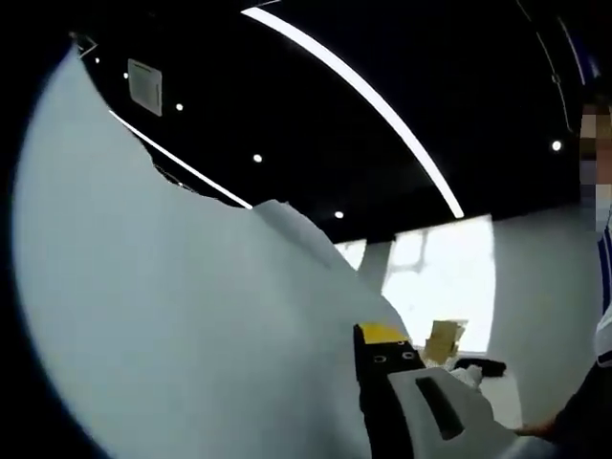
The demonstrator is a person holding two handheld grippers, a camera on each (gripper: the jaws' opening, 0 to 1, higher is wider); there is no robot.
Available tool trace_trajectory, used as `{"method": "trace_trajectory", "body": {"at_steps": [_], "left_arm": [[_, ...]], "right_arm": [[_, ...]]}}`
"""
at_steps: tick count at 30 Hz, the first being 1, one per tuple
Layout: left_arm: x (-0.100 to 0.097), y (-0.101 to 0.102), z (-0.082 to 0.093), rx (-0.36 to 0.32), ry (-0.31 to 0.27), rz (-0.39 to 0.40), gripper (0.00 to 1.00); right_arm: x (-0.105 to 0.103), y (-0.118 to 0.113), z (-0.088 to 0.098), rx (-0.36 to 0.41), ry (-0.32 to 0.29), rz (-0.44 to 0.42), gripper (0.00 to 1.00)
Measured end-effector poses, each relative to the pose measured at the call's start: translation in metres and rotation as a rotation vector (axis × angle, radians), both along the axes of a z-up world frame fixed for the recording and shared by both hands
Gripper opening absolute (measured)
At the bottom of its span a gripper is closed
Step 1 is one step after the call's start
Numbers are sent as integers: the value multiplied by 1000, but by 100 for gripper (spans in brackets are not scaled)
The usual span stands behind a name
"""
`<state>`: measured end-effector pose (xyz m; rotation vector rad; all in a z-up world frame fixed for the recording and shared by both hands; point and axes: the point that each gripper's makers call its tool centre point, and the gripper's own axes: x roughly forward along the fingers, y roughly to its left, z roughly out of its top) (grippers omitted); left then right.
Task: Organize the stack of printing papers by aligning and flattening the scattered papers on the table
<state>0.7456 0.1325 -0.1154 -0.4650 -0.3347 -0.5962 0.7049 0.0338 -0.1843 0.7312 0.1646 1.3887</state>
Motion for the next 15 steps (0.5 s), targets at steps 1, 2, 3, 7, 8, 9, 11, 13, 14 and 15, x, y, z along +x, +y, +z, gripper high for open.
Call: {"method": "trace_trajectory", "body": {"at_steps": [1,2,3,7,8,9,11,13,14,15], "left_arm": [[0,0,0,-2,0,0,22],[0,1,0,-7,1,-2,22],[0,1,0,-10,2,-4,20],[-1,3,0,-23,1,-6,14],[-1,3,0,-29,1,-9,13],[-2,4,0,-42,1,-14,13],[-2,5,0,-55,2,-18,11],[-2,5,0,-57,1,-18,10],[-3,5,0,-55,-1,-16,9],[-3,5,0,-55,-2,-14,9]], "right_arm": [[0,0,0,-1,0,0,3],[-1,0,0,-1,-2,1,3],[0,0,0,-2,-2,0,3],[-1,0,-1,-4,-4,0,4],[-2,1,-1,-5,-4,0,4],[-1,1,-1,-5,-5,0,4],[-1,1,-2,-8,-5,0,4],[-1,1,-2,-10,-5,0,4],[-1,2,-2,-11,-7,0,4],[-1,2,-3,-13,-8,0,5]]}}
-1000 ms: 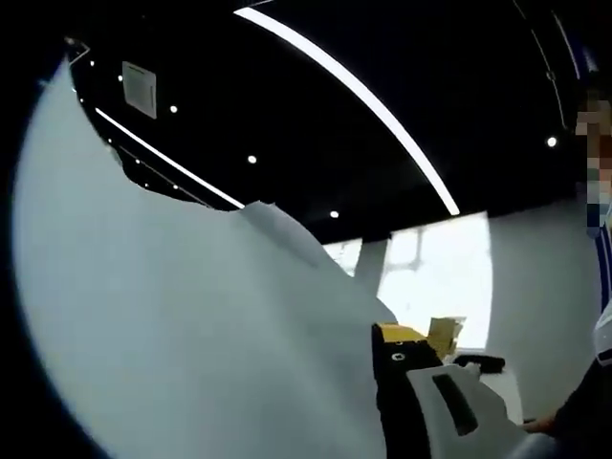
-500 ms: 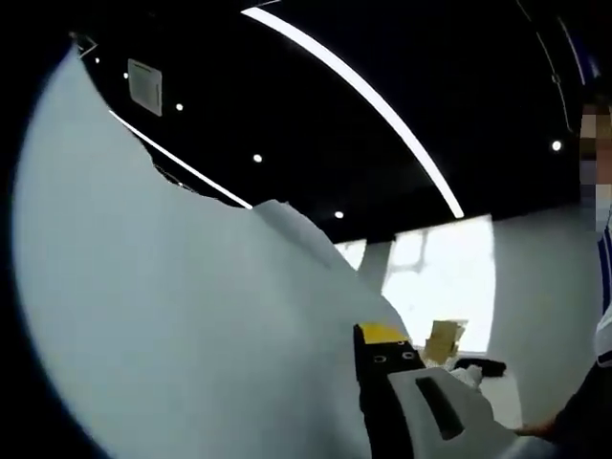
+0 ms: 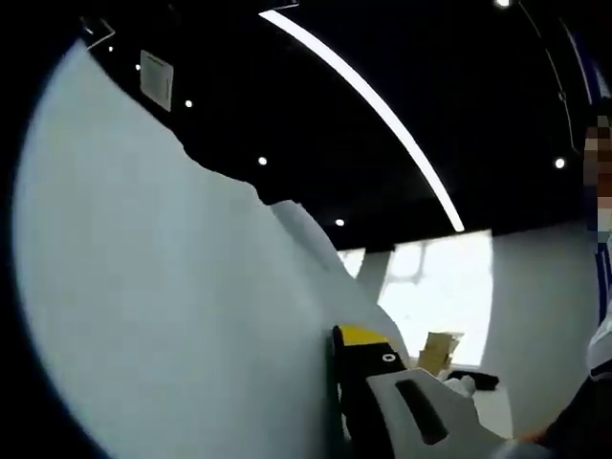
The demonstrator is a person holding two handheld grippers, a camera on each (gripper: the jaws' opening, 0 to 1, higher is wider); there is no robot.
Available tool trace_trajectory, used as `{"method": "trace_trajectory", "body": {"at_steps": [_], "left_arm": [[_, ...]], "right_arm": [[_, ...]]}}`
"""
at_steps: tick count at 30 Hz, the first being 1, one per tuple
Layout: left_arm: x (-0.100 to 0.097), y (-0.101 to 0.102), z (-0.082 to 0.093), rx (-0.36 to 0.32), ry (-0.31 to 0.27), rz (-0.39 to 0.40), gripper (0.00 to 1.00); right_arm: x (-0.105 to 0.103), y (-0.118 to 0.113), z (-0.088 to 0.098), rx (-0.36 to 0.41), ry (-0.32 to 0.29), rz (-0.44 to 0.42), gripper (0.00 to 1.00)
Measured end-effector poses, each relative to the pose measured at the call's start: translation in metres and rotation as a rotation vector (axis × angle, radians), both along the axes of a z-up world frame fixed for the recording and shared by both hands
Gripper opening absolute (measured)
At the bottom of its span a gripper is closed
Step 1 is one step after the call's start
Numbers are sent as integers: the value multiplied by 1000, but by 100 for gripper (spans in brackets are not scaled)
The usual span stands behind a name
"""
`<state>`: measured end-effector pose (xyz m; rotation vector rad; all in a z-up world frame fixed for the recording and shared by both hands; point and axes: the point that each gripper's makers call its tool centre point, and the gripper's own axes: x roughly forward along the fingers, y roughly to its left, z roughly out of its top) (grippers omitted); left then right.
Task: Organize the stack of printing papers by aligning and flattening the scattered papers on the table
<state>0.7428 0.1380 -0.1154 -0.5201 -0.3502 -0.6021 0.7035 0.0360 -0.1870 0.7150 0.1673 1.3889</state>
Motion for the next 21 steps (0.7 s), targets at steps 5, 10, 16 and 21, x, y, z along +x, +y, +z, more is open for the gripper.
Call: {"method": "trace_trajectory", "body": {"at_steps": [5,10,16,21], "left_arm": [[-2,2,1,-40,10,-29,6],[-3,4,1,-56,13,-33,6],[-3,9,0,-71,18,-28,6],[-1,17,-3,-105,44,-24,6]], "right_arm": [[1,1,-2,-8,2,-4,6],[5,-1,-1,-10,-1,-13,8],[8,-4,-2,-5,14,-26,9],[10,-7,-1,2,22,-32,9]]}}
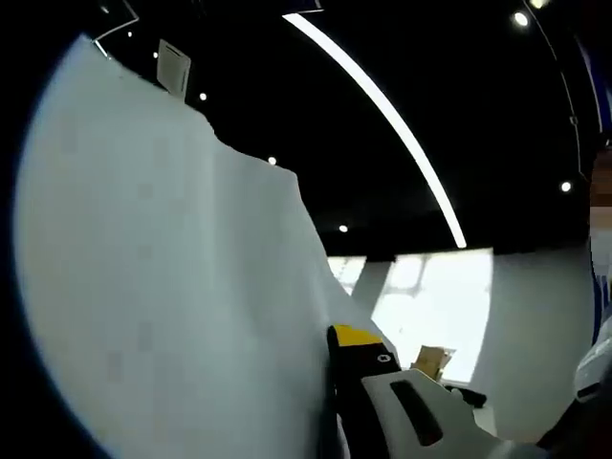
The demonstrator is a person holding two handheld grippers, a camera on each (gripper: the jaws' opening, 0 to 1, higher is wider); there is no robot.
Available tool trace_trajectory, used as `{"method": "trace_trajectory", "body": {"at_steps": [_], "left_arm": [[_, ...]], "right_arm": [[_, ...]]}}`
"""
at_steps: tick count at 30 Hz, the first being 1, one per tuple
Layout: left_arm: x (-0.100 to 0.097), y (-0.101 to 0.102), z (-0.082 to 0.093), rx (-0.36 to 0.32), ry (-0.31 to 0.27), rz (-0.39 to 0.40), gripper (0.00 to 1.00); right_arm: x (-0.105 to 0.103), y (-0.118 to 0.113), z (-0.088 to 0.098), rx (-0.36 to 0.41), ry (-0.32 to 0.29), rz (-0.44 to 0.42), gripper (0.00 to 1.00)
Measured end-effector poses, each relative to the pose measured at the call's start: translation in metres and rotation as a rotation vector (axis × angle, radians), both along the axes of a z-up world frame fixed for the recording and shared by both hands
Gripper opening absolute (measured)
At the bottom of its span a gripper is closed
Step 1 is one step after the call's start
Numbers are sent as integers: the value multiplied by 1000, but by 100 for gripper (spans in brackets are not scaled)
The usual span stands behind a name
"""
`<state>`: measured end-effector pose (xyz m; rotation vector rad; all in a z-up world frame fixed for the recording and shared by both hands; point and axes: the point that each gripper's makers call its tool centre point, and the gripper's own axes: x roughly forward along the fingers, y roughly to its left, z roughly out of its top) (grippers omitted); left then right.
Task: Organize the stack of printing papers by aligning and flattening the scattered papers on the table
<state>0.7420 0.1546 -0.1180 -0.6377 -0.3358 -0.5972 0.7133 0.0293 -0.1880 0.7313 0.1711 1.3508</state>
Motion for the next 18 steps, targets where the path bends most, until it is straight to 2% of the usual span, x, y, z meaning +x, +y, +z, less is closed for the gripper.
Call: {"method": "trace_trajectory", "body": {"at_steps": [4,18], "left_arm": [[-1,8,-1,-42,11,1,6],[-3,22,-4,-46,12,29,6]], "right_arm": [[2,-2,0,1,3,-11,9],[11,-7,-3,-6,16,-38,9]]}}
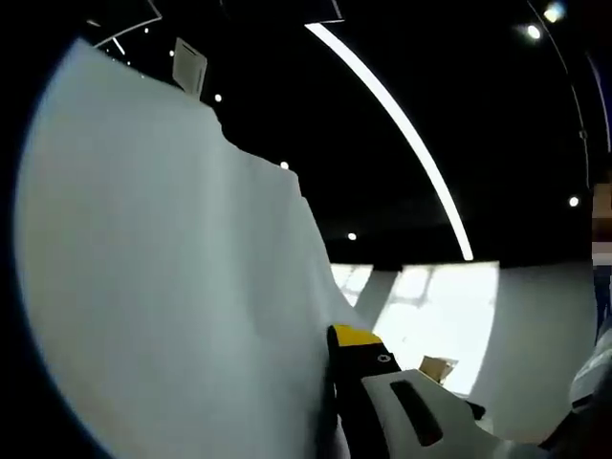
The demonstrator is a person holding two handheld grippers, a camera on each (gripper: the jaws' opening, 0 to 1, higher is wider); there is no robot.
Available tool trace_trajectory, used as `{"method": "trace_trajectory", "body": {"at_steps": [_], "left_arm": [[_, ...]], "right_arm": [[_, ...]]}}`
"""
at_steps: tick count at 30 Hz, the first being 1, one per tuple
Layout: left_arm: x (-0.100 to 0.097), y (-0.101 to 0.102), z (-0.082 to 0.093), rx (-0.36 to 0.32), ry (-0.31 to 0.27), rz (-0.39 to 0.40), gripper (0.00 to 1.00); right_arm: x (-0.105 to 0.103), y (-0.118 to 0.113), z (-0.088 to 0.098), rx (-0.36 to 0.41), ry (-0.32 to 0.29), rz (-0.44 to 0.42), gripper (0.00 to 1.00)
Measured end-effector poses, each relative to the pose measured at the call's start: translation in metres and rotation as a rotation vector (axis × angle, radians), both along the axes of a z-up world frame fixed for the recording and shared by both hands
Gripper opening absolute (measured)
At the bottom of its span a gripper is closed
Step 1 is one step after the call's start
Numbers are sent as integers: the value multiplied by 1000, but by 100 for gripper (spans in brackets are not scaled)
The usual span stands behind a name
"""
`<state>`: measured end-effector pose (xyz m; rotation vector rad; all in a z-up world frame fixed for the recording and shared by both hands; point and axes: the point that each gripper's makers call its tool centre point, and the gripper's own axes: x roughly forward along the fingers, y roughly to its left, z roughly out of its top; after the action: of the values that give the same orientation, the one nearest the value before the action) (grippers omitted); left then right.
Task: Organize the stack of printing papers by aligning and flattening the scattered papers on the table
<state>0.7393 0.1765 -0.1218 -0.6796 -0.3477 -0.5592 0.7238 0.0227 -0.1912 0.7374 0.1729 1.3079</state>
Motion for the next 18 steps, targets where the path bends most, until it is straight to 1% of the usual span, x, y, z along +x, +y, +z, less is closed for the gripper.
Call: {"method": "trace_trajectory", "body": {"at_steps": [14,18], "left_arm": [[0,11,-2,1,5,25,6],[0,14,-3,8,8,32,6]], "right_arm": [[5,-6,2,15,10,-21,9],[9,-11,4,29,15,-36,9]]}}
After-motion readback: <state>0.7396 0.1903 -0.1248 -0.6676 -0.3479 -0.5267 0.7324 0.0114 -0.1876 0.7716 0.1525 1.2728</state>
